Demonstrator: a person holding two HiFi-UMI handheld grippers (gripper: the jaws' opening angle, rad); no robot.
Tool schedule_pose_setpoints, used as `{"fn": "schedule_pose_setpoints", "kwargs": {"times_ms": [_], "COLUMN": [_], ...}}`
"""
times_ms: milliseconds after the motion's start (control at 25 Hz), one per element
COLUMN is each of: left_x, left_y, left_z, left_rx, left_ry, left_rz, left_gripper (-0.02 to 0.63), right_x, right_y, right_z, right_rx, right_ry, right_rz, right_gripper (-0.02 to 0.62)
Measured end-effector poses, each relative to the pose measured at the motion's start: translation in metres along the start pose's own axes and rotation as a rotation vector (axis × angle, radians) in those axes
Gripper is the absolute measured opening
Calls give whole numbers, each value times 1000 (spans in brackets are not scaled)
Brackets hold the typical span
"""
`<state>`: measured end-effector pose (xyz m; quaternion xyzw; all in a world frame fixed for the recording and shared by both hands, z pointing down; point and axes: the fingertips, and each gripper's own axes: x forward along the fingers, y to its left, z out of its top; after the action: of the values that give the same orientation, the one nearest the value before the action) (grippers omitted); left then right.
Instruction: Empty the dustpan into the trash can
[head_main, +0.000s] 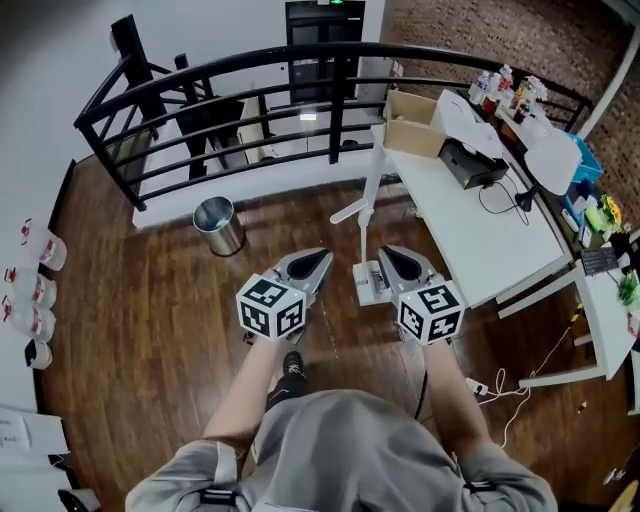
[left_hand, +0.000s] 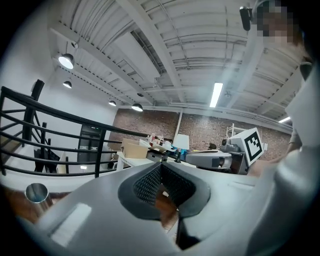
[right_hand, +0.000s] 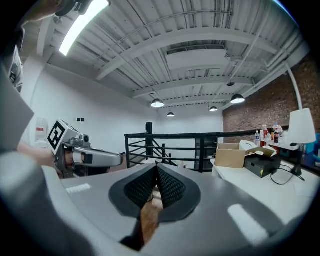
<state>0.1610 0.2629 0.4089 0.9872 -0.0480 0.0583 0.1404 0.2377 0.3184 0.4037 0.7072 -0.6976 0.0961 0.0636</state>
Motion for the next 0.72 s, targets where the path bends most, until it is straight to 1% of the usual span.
{"fn": "schedule_pose_setpoints", "kwargs": {"times_ms": [200, 360, 440, 560, 720], "left_x": [26, 47, 60, 79, 96], "left_y": [58, 95, 106, 113, 115], "left_z": [17, 20, 16, 12, 2], "left_rx": [26, 38, 30, 14, 8], "left_ry": [34, 67, 85, 103, 135], "left_rz": [-62, -102, -110, -111, -102], "left_gripper": [0, 0, 0, 0, 0], "right_x": [62, 99, 109, 120, 130], "right_y": [-22, -32, -40, -58, -86], "right_z": [11, 17, 17, 6, -27], "right_rx": [7, -13, -13, -4, 11], "right_ry": [16, 30, 39, 75, 141], "right_rz": [-100, -150, -165, -165, -169], "right_gripper": [0, 0, 0, 0, 0]}}
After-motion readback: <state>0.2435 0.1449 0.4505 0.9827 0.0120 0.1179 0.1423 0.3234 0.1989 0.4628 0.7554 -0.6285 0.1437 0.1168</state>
